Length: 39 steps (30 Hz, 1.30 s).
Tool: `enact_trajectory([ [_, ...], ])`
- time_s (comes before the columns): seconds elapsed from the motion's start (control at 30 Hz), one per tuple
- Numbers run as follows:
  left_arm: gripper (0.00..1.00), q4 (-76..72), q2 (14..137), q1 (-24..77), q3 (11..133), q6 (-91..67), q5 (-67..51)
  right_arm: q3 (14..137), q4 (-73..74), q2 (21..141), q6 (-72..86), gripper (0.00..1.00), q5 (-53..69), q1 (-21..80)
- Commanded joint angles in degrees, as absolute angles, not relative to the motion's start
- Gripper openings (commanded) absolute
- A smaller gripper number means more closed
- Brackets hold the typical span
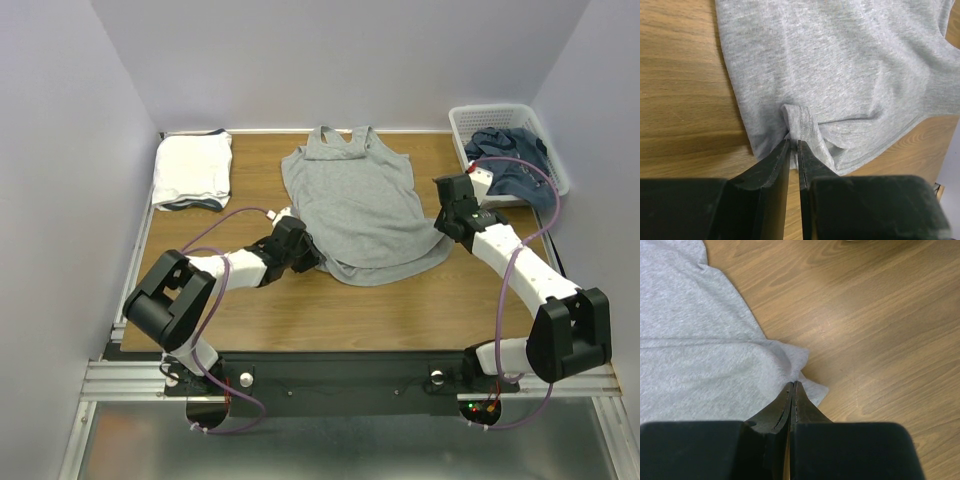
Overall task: Fold and stack the tank tops
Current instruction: Flatten the tank top out
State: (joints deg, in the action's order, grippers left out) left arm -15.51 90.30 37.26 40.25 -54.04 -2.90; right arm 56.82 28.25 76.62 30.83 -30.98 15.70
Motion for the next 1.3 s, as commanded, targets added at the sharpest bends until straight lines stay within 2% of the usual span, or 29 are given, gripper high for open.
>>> enact_trajectory([
  [0.0, 0.23, -15.2, 91.1, 37.0, 42.8, -52.0, -2.8, 56.6, 25.7, 75.9, 30.5, 0.00, -31.0, 15.3],
  [0.5, 0.24, -16.1, 92.4, 37.0, 43.8, -51.5, -4.8, 55.9, 25.5, 75.8, 30.6, 0.00, -30.8, 15.3],
  [0.83, 0.02, -13.2, 90.5, 37.0, 45.8, -49.2, -2.2, 56.0, 25.3, 75.8, 30.6, 0.00, -30.9, 15.3],
  [1.27, 0.00, -3.3, 82.4, 33.5, 48.2, -44.0, 1.8, 55.1, 25.4, 75.4, 30.6, 0.00, -32.2, 15.2],
])
